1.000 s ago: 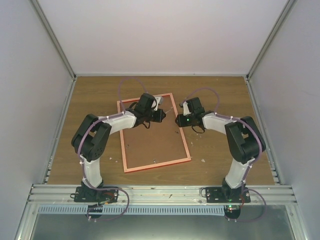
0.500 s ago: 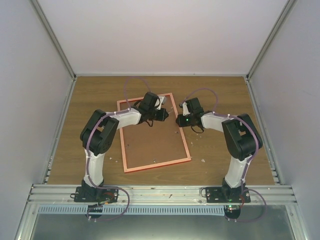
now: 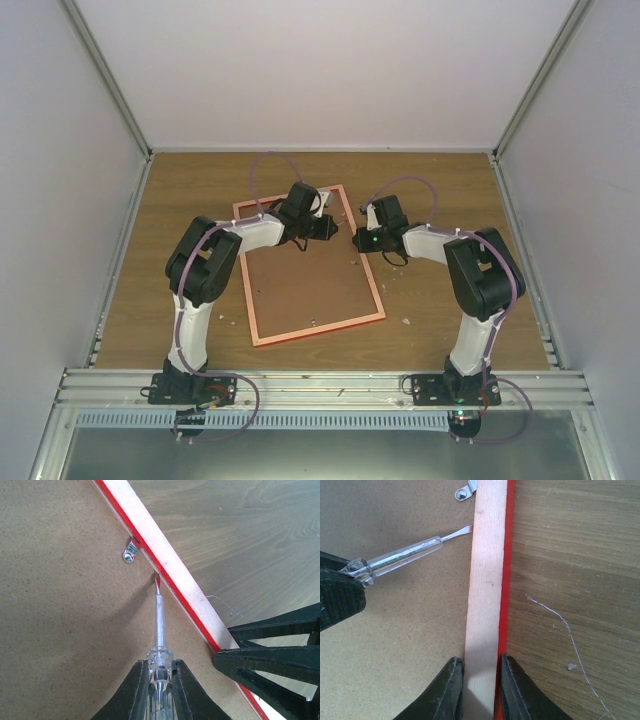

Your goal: Take the photo out of the frame

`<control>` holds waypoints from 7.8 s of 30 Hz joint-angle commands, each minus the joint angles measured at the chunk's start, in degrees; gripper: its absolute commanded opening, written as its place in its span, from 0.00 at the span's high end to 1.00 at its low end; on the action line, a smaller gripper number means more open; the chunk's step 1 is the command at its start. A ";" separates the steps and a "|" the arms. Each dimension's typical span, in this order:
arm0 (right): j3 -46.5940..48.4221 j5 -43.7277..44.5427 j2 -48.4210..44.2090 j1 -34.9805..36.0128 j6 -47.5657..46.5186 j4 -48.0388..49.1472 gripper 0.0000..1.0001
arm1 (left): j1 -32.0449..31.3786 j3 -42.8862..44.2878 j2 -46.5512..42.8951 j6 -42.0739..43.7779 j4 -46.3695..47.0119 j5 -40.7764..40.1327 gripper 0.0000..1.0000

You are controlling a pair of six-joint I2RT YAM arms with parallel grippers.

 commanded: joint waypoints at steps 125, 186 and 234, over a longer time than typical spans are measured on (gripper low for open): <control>-3.20 -3.93 0.69 0.03 0.07 0.93 0.90 | 1.69 -3.21 0.17 -2.18 6.08 -7.75 1.00; -12.66 6.78 -10.11 -1.84 8.10 2.78 0.99 | 11.50 -30.12 -41.50 -3.73 -15.97 -18.31 1.00; -18.13 9.84 -13.18 -2.22 10.31 4.45 0.99 | 11.27 -23.66 -30.74 0.02 -21.53 -20.25 1.00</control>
